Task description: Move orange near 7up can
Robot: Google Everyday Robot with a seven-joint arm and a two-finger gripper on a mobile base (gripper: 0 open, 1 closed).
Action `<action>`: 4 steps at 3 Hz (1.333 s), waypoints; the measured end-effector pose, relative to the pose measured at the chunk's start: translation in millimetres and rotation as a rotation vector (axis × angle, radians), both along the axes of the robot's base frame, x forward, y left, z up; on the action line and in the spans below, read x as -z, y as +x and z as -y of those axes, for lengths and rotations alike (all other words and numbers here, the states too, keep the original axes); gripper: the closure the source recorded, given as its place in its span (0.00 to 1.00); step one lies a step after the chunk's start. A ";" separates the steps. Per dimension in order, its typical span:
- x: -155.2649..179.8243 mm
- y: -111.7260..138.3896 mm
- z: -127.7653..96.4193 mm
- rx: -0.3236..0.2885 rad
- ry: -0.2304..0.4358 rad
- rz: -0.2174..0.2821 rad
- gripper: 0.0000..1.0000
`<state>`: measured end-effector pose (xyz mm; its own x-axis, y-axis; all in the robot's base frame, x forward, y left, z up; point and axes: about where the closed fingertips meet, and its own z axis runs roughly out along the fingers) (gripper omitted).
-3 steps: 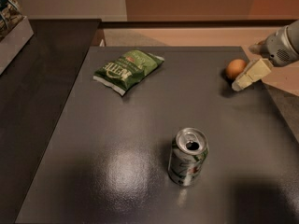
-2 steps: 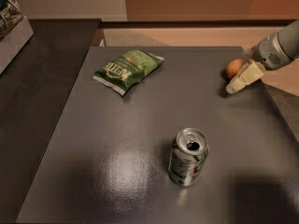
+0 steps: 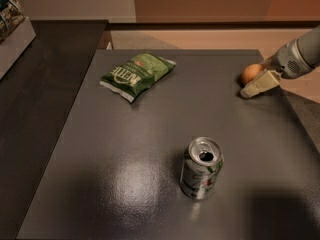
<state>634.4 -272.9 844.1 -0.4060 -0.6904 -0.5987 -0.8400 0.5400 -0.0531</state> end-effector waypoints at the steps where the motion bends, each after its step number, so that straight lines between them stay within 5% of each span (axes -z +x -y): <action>1: -14.9 -5.9 1.0 0.003 0.012 0.035 0.52; 3: -35.6 -35.5 -14.8 -0.068 -0.004 0.043 0.98; 4: -43.4 -73.3 -32.7 -0.165 0.001 0.018 1.00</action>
Offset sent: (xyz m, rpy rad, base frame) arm -0.0264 0.0015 0.0411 0.0169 -0.0879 0.0102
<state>561.1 -240.2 887.4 -0.2761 -0.7461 -0.6059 -0.9162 0.3947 -0.0686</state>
